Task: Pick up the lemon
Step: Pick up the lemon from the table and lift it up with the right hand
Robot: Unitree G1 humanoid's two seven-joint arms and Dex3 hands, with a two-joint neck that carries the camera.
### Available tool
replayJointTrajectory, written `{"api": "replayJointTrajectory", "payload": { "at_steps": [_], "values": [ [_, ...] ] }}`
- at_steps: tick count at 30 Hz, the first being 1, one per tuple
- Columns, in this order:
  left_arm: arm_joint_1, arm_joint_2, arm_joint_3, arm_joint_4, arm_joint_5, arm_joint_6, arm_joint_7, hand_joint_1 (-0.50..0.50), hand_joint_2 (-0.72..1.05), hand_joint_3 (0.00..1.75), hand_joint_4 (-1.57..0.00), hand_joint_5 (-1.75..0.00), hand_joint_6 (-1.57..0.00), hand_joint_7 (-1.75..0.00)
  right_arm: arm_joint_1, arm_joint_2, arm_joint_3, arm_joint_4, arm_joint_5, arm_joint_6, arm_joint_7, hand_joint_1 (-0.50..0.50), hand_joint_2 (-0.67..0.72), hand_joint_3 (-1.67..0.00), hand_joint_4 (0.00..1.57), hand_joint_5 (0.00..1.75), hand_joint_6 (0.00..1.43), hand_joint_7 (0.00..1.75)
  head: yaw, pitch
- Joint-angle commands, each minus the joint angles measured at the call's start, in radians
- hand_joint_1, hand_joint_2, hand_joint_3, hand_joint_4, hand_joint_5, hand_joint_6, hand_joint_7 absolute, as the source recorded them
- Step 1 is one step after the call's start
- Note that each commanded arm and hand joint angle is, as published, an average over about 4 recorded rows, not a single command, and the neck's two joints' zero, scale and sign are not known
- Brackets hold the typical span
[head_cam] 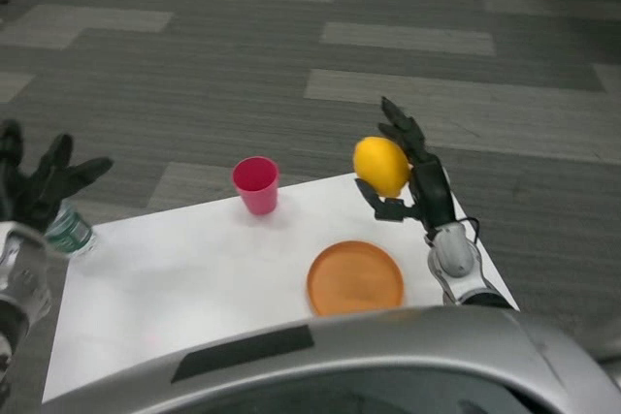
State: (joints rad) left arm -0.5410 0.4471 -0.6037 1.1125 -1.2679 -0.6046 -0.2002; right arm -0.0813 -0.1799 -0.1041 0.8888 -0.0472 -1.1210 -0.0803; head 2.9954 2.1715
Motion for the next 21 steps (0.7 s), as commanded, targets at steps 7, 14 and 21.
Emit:
{"api": "replayJointTrajectory", "payload": {
  "at_steps": [7,14,21],
  "values": [
    [0.018,0.013,0.020,-0.014,0.007,-0.011,0.000,0.50,0.96,0.09,-0.04,0.00,0.00,0.00,-0.026,-0.004,0.015,-0.039,0.015,-0.006,-0.004,-0.12,-0.62,-0.95,0.00,0.87,0.00,0.16,0.079,0.047],
    [0.029,0.012,0.027,-0.017,0.007,-0.014,-0.001,0.50,0.96,0.09,-0.04,0.00,0.00,0.00,-0.027,-0.005,0.015,-0.054,0.015,-0.006,-0.006,-0.12,-0.60,-0.95,0.00,0.87,0.00,0.14,0.208,0.233],
    [0.032,0.012,0.029,-0.019,0.007,-0.014,-0.001,0.50,0.96,0.04,-0.04,0.00,0.00,0.00,-0.028,-0.006,0.014,-0.065,0.015,-0.006,-0.007,-0.12,-0.60,-0.95,0.00,0.87,0.00,0.14,0.243,0.387]
  ]
}}
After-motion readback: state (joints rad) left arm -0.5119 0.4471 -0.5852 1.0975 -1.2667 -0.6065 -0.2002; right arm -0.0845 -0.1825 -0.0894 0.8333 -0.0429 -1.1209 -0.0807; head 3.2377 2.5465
